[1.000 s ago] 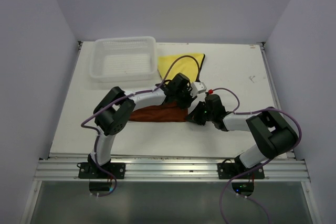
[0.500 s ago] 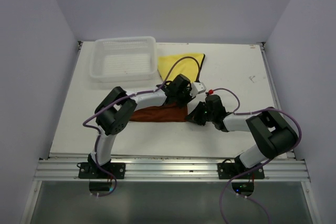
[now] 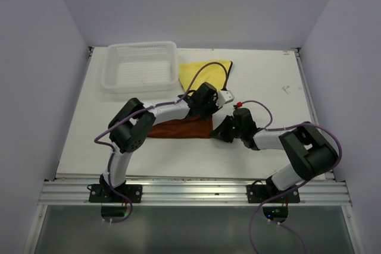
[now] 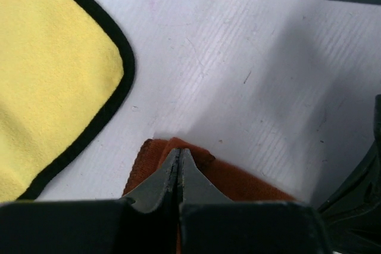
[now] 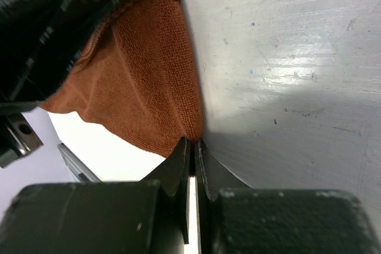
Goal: Roll the towels
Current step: Fold the towel
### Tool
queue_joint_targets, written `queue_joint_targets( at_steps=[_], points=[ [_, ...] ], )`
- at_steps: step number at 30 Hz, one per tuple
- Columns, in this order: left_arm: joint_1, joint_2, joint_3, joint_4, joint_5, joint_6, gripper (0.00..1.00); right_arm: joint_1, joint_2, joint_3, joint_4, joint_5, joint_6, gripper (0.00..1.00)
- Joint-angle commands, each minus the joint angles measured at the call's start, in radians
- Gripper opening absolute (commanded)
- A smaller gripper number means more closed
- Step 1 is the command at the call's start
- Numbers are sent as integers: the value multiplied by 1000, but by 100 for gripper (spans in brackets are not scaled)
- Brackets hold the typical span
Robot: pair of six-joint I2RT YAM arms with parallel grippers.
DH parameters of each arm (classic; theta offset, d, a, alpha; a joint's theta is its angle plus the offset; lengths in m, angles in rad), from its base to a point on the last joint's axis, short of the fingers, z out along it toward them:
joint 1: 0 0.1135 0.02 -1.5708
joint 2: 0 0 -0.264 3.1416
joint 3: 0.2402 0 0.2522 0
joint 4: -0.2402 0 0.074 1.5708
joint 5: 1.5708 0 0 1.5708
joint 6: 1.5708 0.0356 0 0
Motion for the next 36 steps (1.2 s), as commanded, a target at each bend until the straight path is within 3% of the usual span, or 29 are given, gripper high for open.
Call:
queue_joint_targets(
  at_steps=[1,11,14,17,20,28,36],
  points=[
    [4,18,59,47,-70,24,0,-3,-6,-33,-57,2,-12,0],
    [12,49,153,6,-106,-7,0,-3,-8,-43,-54,-1,-14,0],
    [13,-3,119,30,-90,-8,31,-3,3,-41,-48,-3,-14,0],
    [12,-51,84,33,-40,-5,43,-3,14,-38,-39,-9,-11,0],
    [12,-86,52,32,-4,1,44,-3,17,-41,-35,-11,-11,0],
    [7,-112,-22,-1,37,3,30,-3,24,-47,-23,-9,-11,0],
    [-17,-102,-56,-13,43,-1,33,-3,35,-61,-6,-9,-12,0]
  ],
)
